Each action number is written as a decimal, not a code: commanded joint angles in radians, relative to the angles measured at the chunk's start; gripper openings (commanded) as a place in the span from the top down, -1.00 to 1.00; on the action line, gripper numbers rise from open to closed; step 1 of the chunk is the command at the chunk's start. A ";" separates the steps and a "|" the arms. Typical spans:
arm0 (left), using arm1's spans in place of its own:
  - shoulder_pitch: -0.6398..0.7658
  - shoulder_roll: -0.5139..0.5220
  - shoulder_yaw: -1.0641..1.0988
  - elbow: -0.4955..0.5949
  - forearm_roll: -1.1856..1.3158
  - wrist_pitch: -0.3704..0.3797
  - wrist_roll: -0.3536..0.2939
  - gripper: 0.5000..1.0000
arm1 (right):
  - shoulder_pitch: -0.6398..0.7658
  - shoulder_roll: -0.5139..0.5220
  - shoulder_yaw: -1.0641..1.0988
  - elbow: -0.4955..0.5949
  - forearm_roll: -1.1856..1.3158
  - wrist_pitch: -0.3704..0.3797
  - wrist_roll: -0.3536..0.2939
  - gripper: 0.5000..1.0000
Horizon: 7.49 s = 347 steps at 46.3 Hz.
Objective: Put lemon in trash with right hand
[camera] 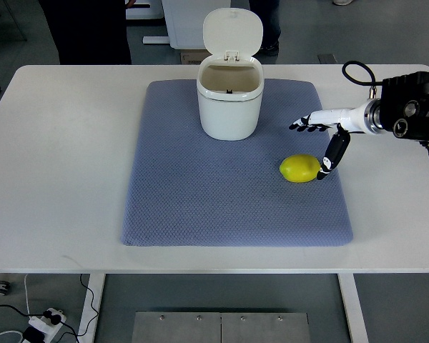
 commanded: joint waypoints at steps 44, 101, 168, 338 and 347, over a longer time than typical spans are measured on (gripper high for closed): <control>0.000 0.000 0.000 0.001 0.000 0.000 0.000 -1.00 | 0.018 0.141 -0.051 0.002 0.003 -0.019 -0.040 -0.52; 0.000 0.000 0.000 0.001 0.000 0.000 0.000 -1.00 | -0.001 0.119 -0.088 -0.009 -0.008 -0.031 0.000 -0.04; 0.000 0.000 0.000 0.000 0.000 0.000 0.000 -1.00 | 0.137 -0.005 -0.079 -0.093 0.008 -0.057 0.046 1.00; 0.000 0.000 0.000 0.001 0.000 0.000 0.000 -1.00 | -0.092 0.357 0.231 -0.555 0.284 -0.051 -0.020 0.42; 0.000 0.000 0.000 0.001 0.000 0.000 0.000 -1.00 | -0.081 0.353 0.231 -0.552 0.284 -0.037 -0.018 0.61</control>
